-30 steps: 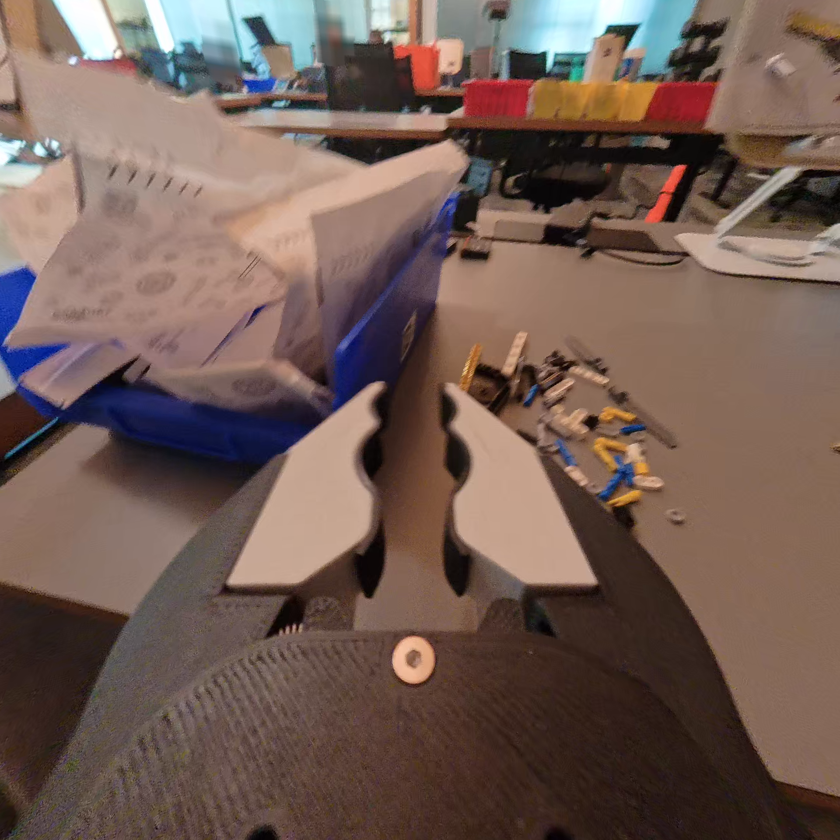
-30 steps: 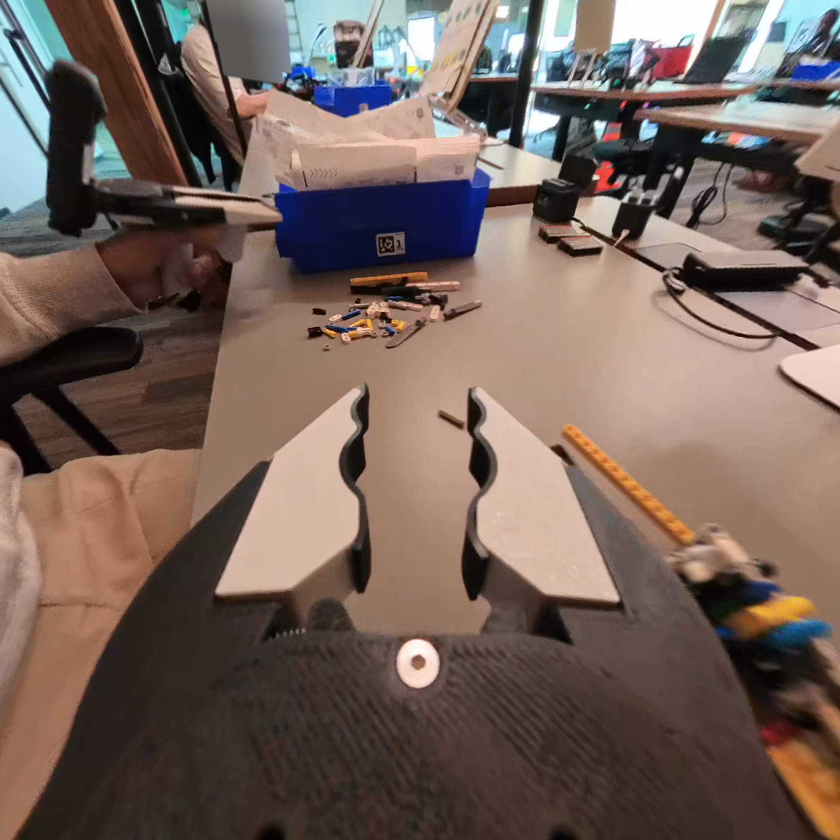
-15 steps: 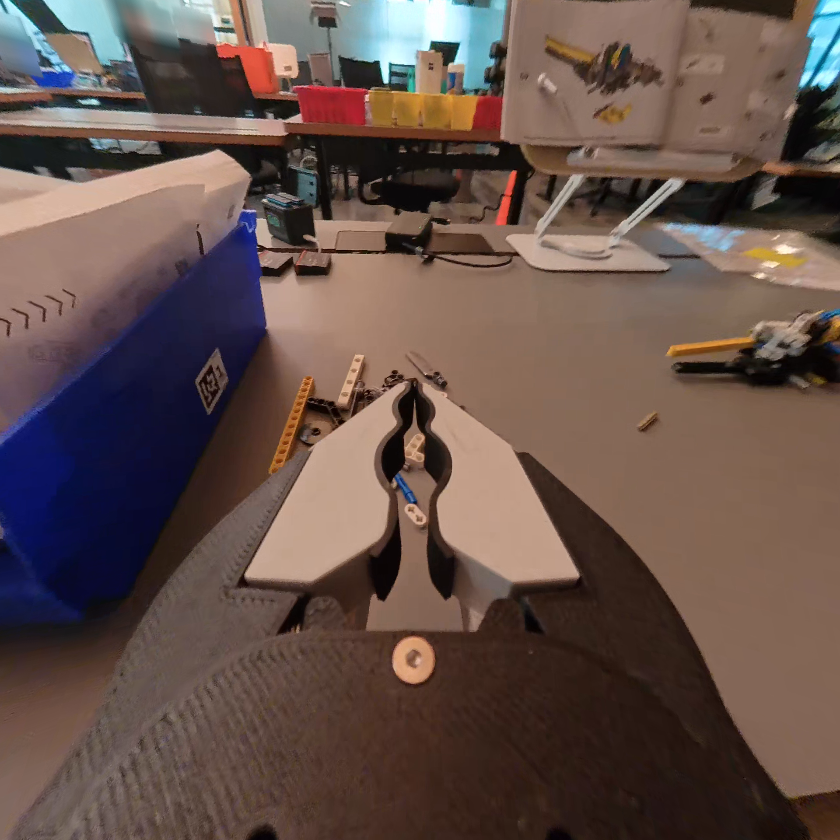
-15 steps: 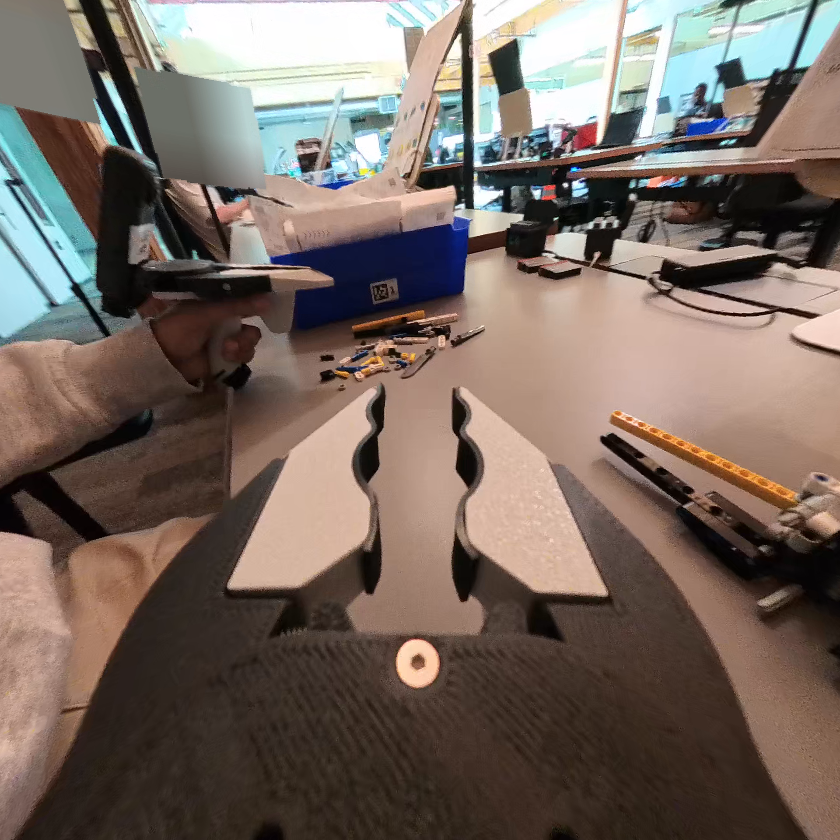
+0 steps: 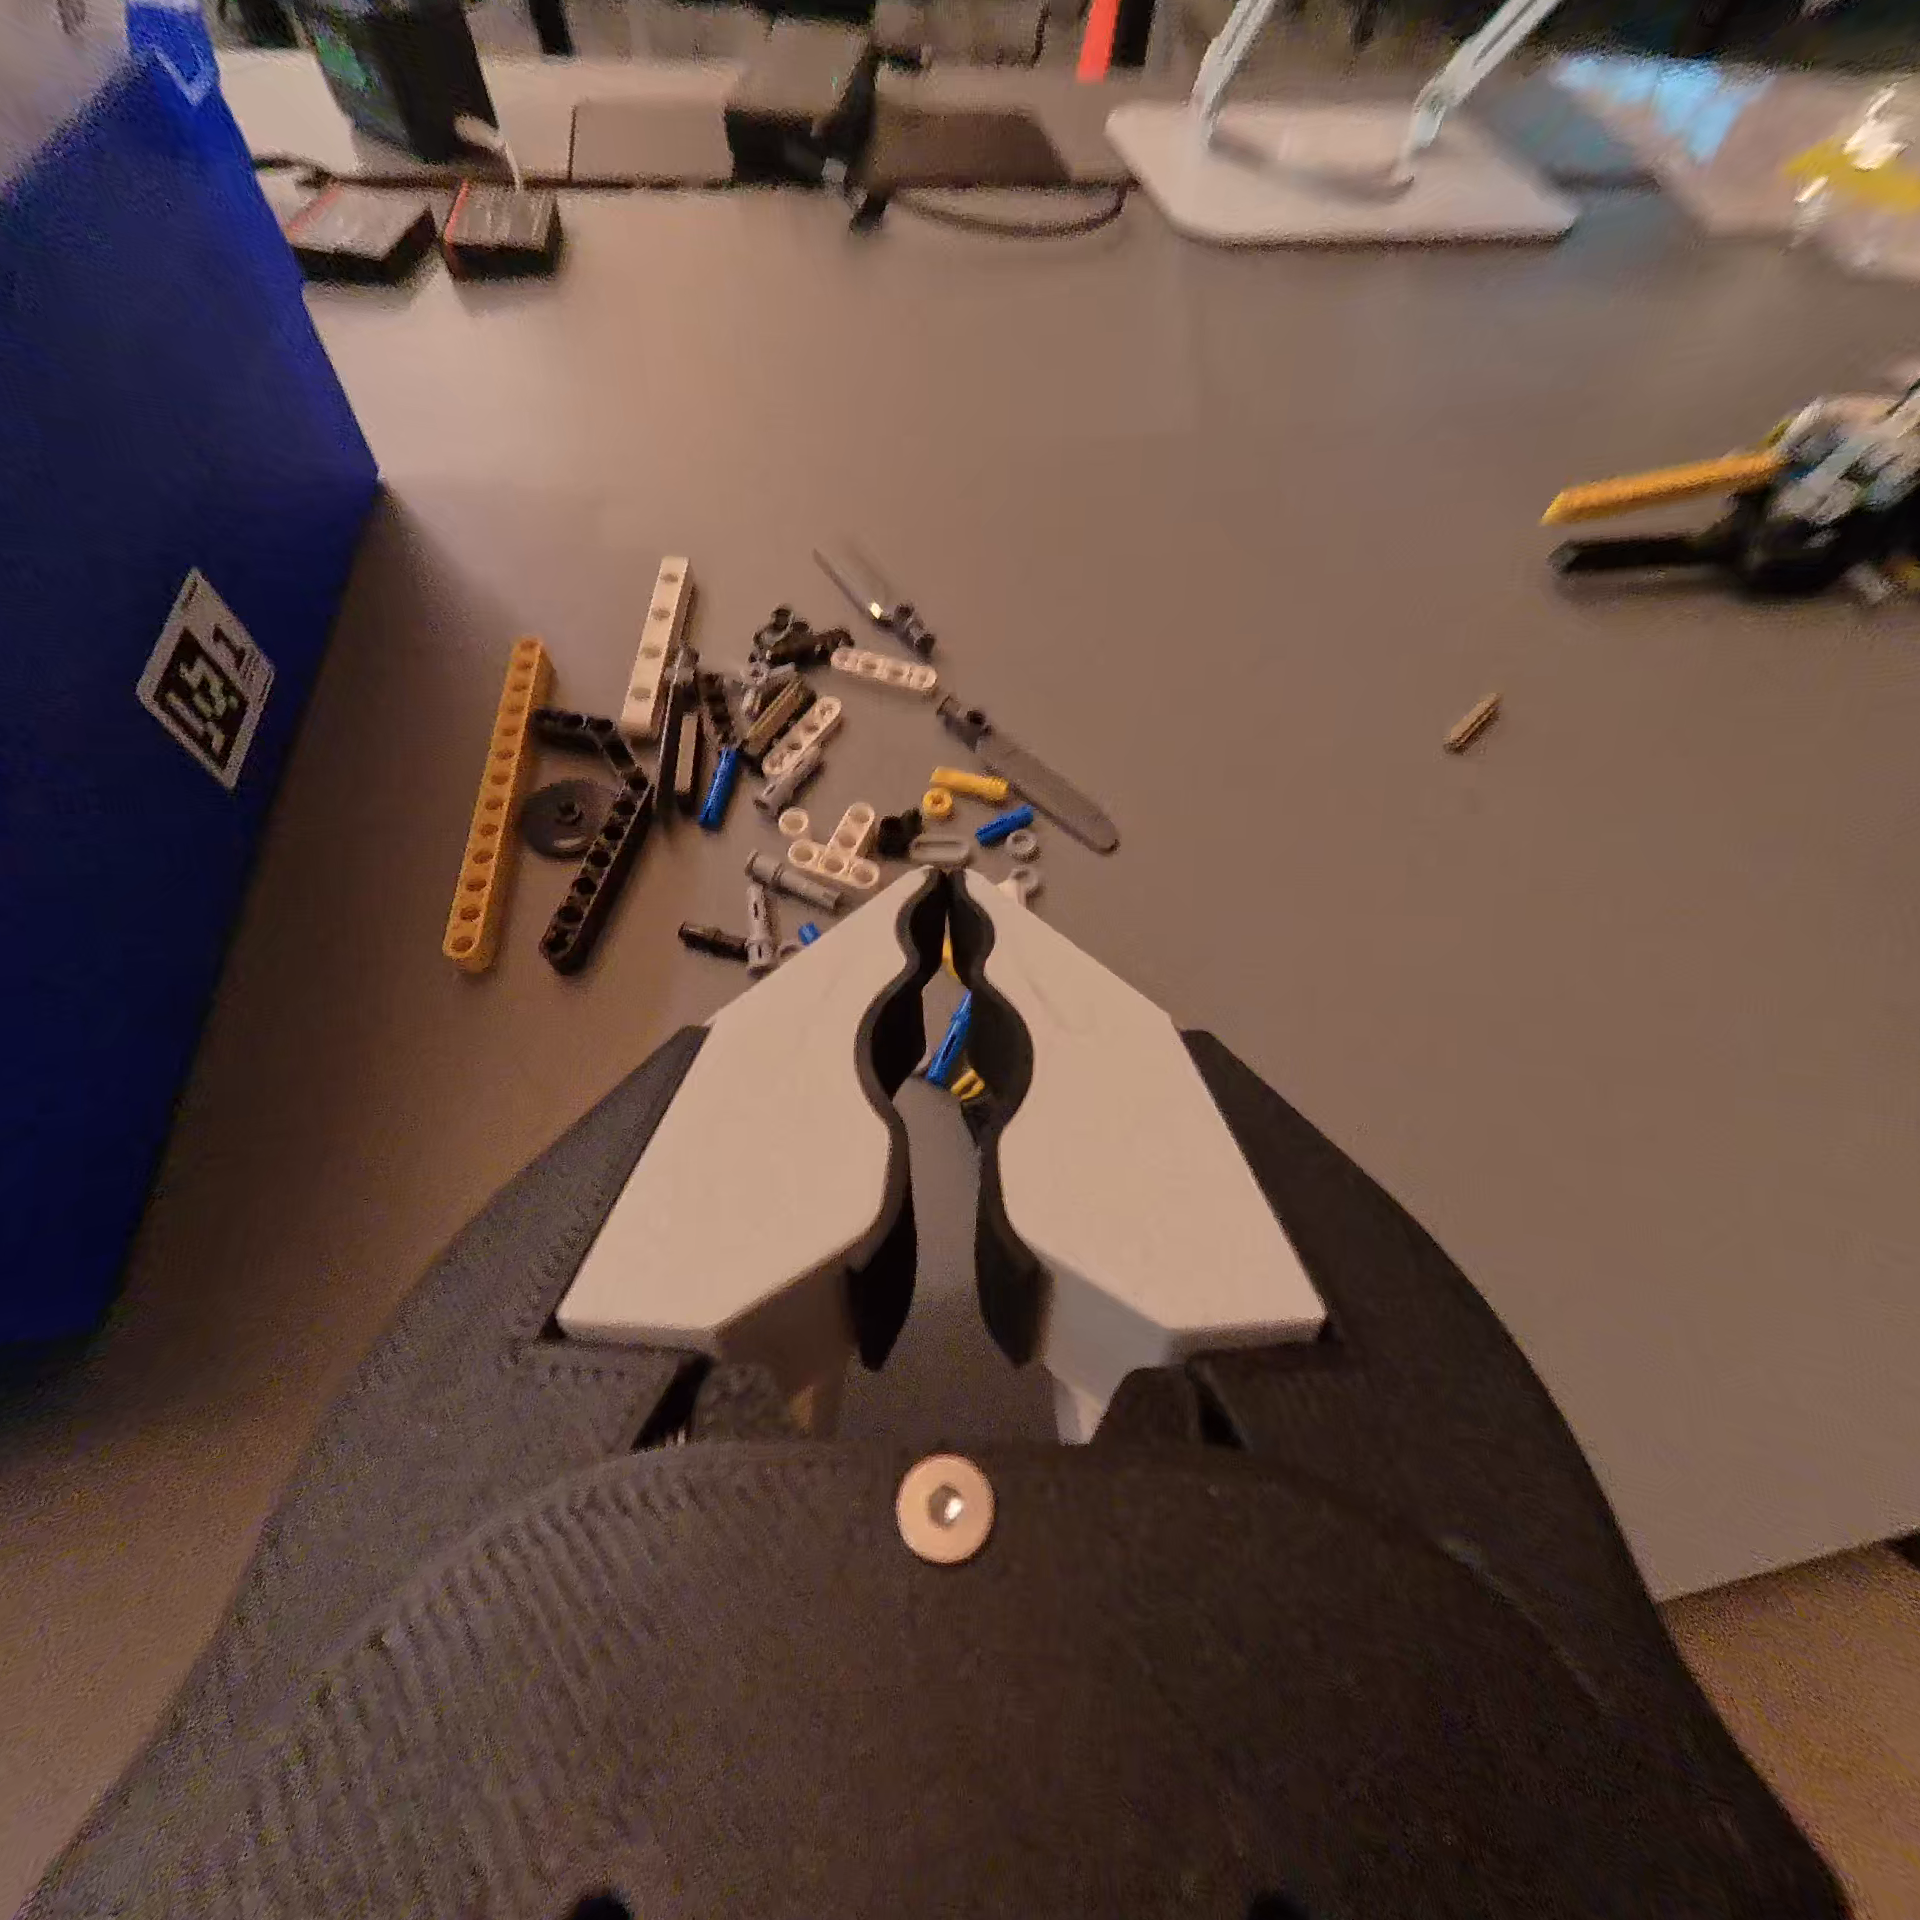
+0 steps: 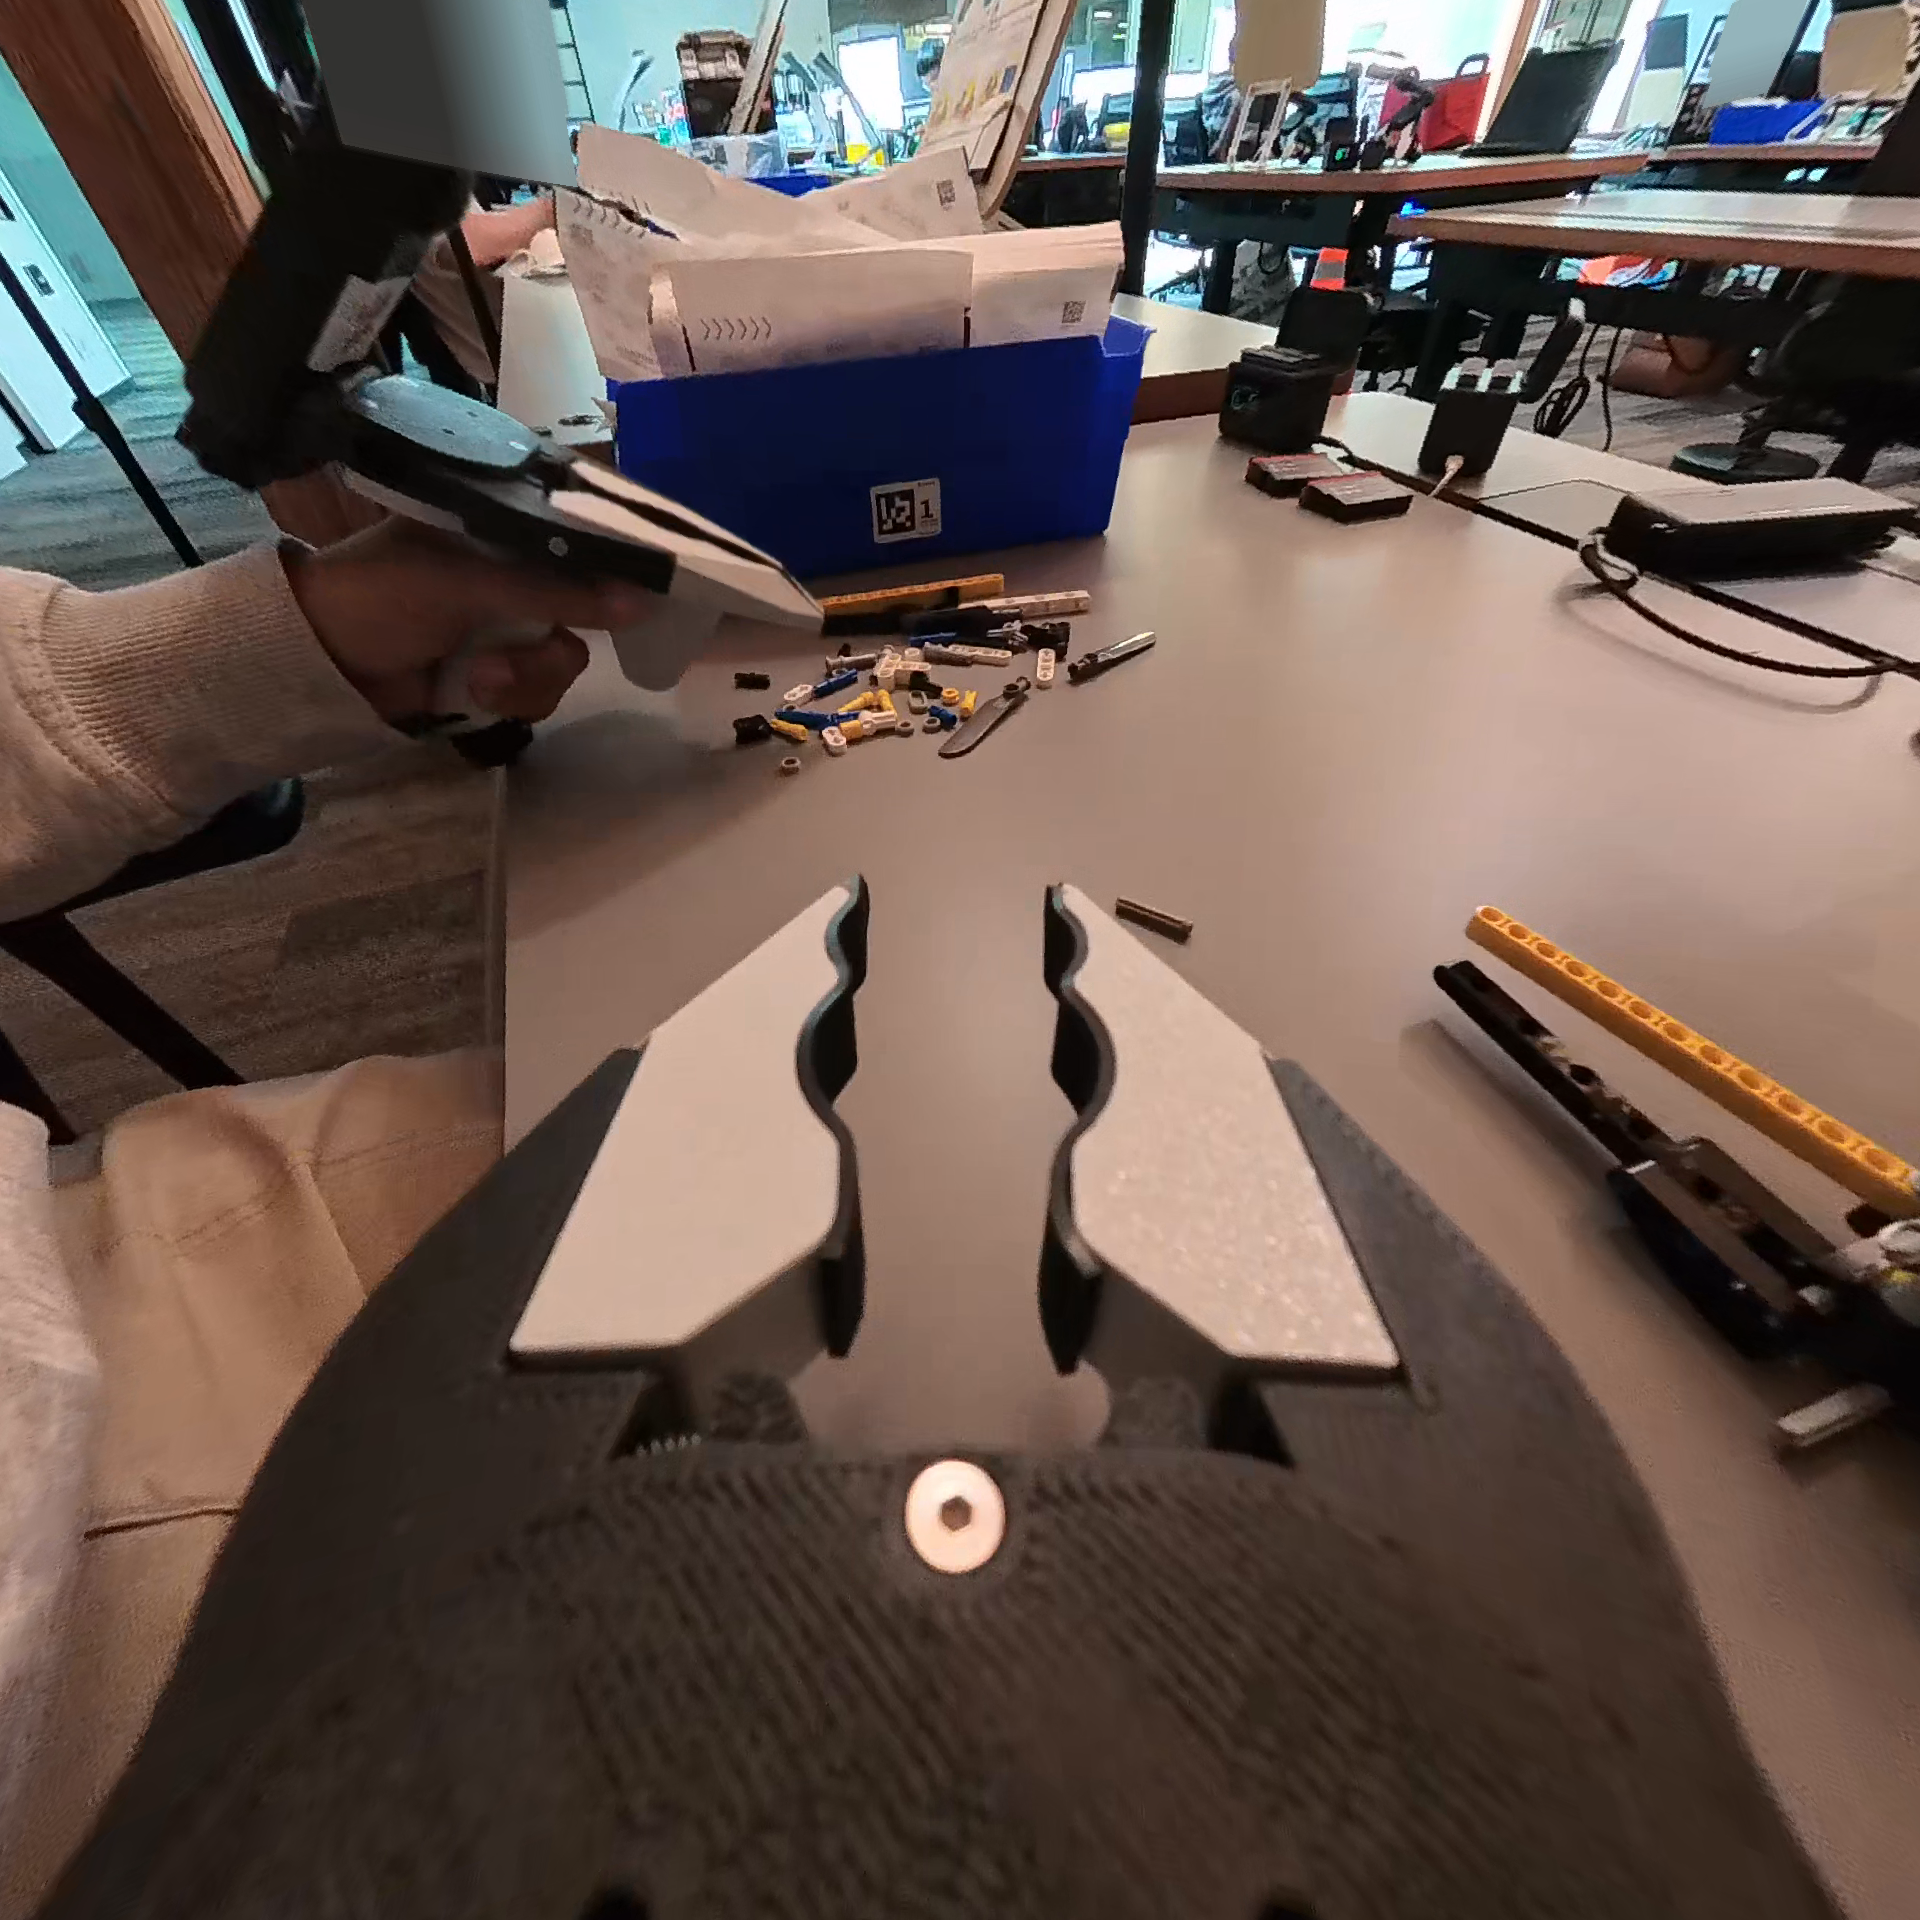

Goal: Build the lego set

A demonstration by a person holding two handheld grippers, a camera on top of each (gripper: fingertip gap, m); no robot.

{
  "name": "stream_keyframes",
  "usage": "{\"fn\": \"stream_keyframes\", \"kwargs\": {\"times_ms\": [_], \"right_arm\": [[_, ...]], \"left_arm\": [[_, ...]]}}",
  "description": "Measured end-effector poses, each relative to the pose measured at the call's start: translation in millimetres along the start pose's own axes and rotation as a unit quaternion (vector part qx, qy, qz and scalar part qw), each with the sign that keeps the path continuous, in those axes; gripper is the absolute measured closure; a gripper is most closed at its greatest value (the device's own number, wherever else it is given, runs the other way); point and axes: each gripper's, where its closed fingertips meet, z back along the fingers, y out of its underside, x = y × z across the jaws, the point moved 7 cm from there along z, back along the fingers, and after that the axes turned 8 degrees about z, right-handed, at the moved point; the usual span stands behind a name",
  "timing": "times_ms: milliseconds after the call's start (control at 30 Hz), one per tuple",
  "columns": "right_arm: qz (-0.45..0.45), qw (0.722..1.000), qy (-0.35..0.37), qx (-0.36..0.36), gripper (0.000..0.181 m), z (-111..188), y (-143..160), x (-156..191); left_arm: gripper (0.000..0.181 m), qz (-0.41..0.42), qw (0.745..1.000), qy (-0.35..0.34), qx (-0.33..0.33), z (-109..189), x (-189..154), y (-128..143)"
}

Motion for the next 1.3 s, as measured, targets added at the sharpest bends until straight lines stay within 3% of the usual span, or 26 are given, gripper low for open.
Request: {"fn": "stream_keyframes", "kwargs": {"times_ms": [233,1300], "right_arm": [[-0.009,1.0,-0.003,-0.002,0.149,0.5,0.0,-1.7],[-0.006,1.0,-0.006,0.011,0.149,-2.1,1.3,-0.9]], "left_arm": [[0.181,-0.041,0.997,-0.056,0.036,-6.2,-0.1,7.8],[0.181,-0.035,0.997,-0.06,0.04,-6.5,1.6,8.9]]}}
